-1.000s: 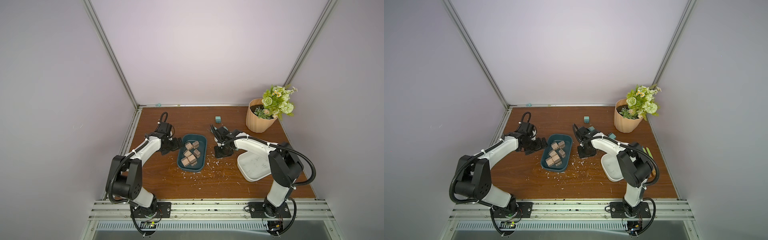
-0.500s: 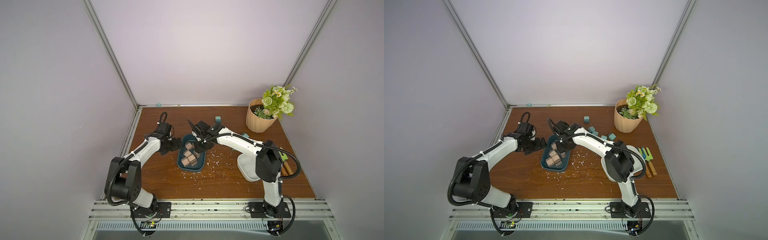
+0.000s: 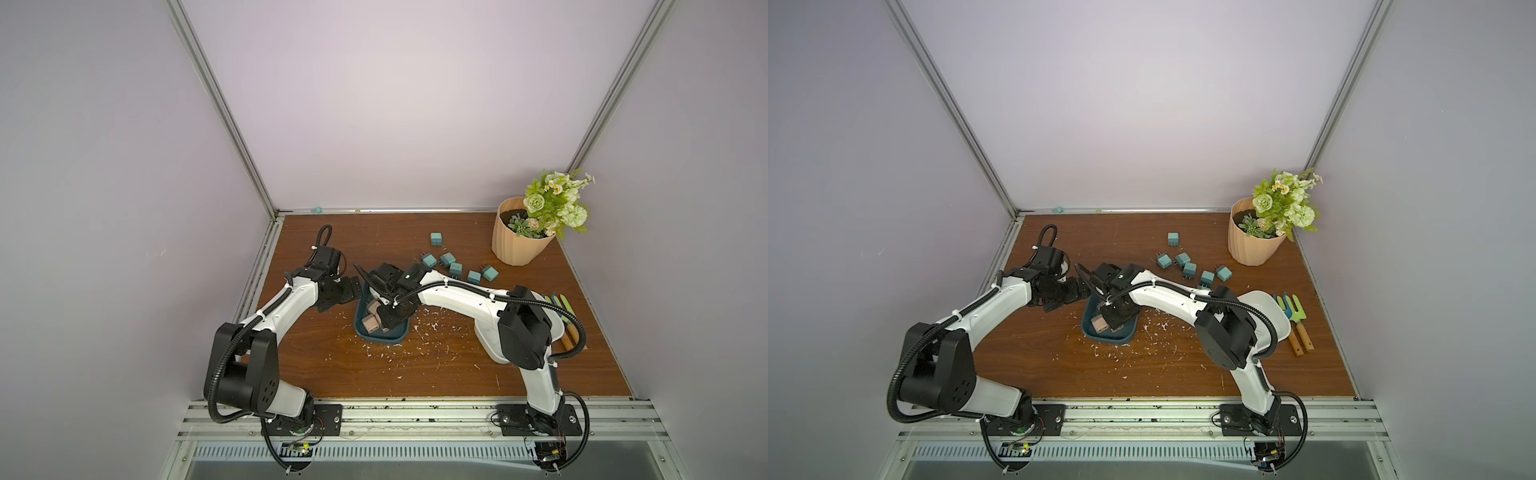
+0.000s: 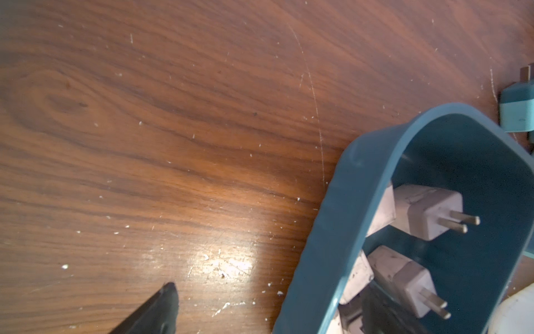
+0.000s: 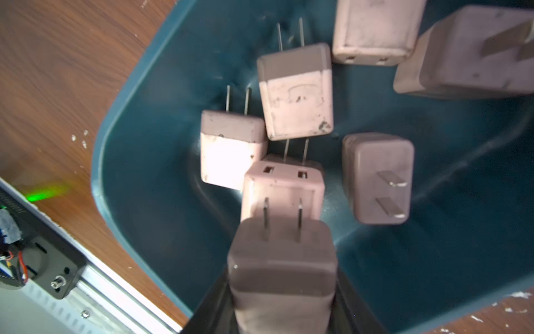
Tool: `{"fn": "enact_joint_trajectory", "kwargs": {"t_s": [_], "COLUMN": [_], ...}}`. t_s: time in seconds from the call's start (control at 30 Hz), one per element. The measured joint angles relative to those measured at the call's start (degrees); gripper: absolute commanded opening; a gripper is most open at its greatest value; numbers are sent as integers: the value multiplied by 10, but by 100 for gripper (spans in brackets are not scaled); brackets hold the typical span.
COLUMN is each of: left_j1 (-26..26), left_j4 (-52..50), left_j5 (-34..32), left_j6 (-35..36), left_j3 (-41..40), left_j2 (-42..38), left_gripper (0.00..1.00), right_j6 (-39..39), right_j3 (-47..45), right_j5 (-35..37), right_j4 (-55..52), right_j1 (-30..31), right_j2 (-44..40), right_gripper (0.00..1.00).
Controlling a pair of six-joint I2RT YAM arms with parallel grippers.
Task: Place the plugs by color into the storage box
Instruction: Place the plug in the storage box.
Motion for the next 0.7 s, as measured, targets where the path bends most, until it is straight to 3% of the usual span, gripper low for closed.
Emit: {"fn": "enact_joint_trajectory", "kwargs": {"t_s": [0.43,0.7], "left_j1": [0,0], "left_j4": [0,0], "left_j5": [3,9], "left_j6": [0,-1], "left_j3": [-1,-11], "left_j2": [-2,-16], "left_gripper": [99,99], "right_j6": [-19,-17], "right_j3": [-3,52], "right_j5": [1,3], "right_j4": [4,-11], "right_j1": [0,0], "right_j2": [19,19], "right_gripper": [68,76]}}
